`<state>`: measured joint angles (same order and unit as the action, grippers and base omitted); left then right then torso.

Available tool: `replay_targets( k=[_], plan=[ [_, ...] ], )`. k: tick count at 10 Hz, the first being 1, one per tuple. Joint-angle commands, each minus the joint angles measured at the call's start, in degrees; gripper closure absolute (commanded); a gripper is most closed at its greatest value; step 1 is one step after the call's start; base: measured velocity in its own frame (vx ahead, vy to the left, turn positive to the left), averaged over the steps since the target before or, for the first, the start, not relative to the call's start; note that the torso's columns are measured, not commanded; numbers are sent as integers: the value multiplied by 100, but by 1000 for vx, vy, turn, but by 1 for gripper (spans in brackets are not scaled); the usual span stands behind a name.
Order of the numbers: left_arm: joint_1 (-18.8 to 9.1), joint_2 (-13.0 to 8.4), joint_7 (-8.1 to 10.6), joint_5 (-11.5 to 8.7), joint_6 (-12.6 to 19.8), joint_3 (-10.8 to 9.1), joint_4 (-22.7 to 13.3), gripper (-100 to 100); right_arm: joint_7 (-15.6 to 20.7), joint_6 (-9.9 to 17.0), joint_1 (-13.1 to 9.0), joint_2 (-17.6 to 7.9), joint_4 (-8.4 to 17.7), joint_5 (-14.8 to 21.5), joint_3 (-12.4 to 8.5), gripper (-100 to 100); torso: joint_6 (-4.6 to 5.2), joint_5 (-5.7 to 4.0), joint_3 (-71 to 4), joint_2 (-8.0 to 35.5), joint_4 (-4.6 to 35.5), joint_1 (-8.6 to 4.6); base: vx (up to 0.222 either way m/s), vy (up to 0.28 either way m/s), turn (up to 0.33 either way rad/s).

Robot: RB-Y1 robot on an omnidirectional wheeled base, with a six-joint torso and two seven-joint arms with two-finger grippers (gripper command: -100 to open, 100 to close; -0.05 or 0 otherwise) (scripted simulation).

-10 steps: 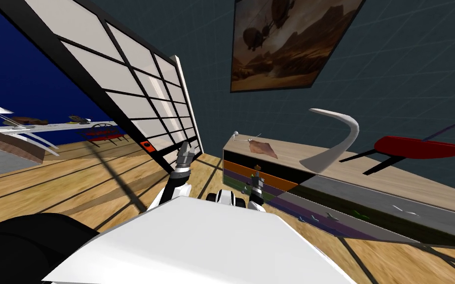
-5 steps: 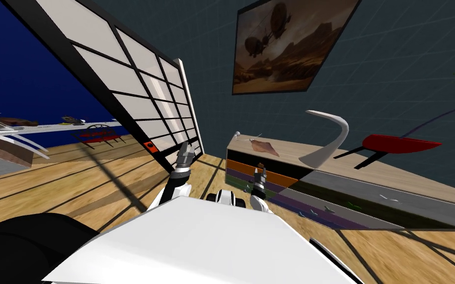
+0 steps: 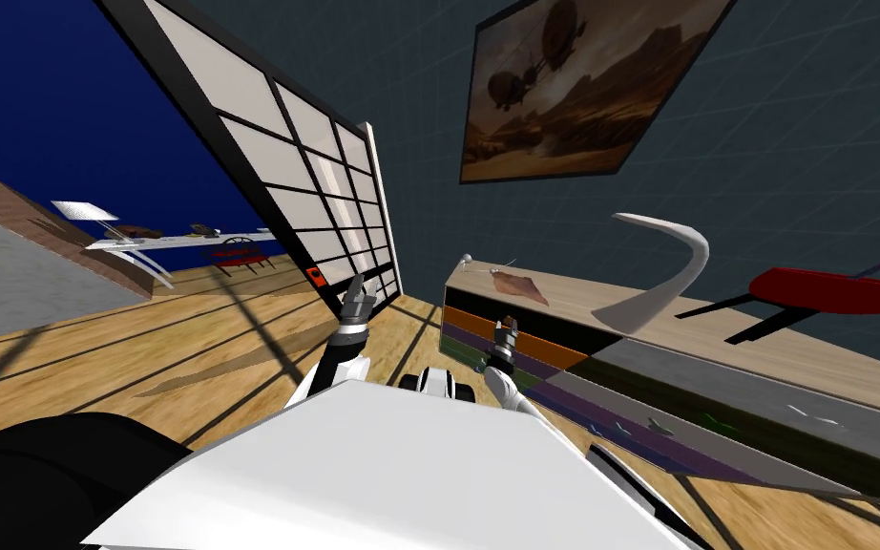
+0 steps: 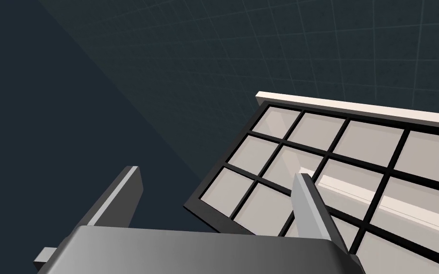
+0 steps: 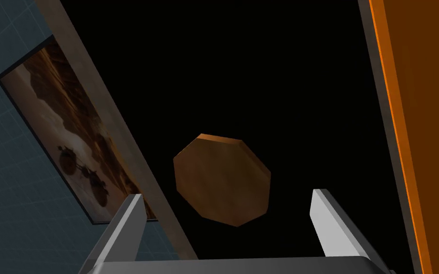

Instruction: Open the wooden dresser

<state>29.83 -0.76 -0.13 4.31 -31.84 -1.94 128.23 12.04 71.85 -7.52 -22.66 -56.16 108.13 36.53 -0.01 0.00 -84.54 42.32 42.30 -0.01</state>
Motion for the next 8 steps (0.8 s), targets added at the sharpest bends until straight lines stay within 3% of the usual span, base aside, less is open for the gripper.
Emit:
replay_targets(
  k=[1,3,4,6,7,8],
  plan=[
    [2,0,0,0,0,0,0,0,-82,61,122,-13,-54,100,108,100,6,3,-9,-16,-5,12,45,11,-292],
    [4,1,0,0,-1,0,1,0,-244,179,366,-44,-195,299,327,100,30,35,-8,0,25,31,107,84,-242],
    [4,1,0,0,-1,0,1,0,-147,100,332,-11,-177,230,276,100,15,27,10,22,25,29,53,44,-79],
    [1,0,0,0,0,-1,0,0,39,73,788,352,-561,633,20,100,-17,9,23,43,29,0,-4,-65,107],
    [1,-1,0,0,0,-1,0,0,39,73,802,352,-561,723,20,100,-13,10,21,39,27,7,-26,-81,93],
    [1,0,0,0,0,-1,0,0,139,48,1022,537,-750,922,-113,100,-4,7,13,22,12,14,-44,-83,144]
  ],
)
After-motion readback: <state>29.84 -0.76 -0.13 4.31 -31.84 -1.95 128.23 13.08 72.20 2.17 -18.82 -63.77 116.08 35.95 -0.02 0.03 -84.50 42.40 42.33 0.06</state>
